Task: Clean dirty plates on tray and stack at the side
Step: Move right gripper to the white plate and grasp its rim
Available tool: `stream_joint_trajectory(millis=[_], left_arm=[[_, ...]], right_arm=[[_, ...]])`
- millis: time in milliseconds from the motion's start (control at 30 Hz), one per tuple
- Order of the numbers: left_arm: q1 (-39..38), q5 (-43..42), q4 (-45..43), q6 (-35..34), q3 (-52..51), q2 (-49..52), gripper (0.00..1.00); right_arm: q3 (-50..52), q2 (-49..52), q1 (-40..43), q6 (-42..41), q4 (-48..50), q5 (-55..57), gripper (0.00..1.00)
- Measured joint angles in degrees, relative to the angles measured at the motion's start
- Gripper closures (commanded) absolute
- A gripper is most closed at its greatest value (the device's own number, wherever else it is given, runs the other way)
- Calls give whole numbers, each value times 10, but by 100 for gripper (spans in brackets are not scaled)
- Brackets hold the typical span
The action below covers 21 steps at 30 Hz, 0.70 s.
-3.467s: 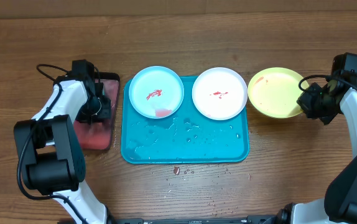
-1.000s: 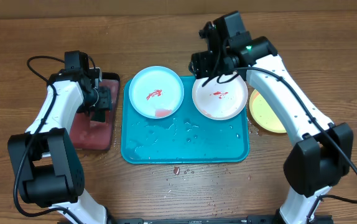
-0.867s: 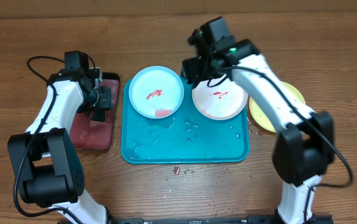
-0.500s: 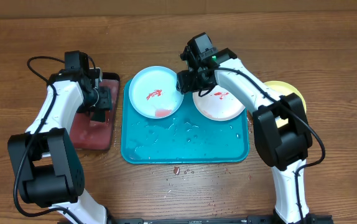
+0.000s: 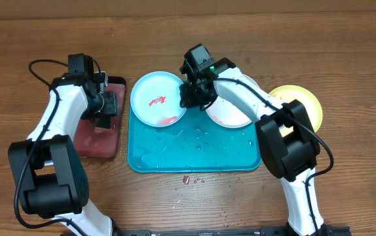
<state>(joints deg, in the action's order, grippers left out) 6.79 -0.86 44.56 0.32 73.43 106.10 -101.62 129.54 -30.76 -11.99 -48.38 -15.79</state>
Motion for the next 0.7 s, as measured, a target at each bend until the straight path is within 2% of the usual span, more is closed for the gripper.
stream_joint_trajectory(millis=[300, 700], left_arm=[[0, 0, 0, -2, 0, 0, 39], [0, 0, 3, -2, 0, 0, 38]], right_arm=[[0, 0, -2, -15, -72, 2, 92], [0, 0, -2, -30, -96, 13, 91]])
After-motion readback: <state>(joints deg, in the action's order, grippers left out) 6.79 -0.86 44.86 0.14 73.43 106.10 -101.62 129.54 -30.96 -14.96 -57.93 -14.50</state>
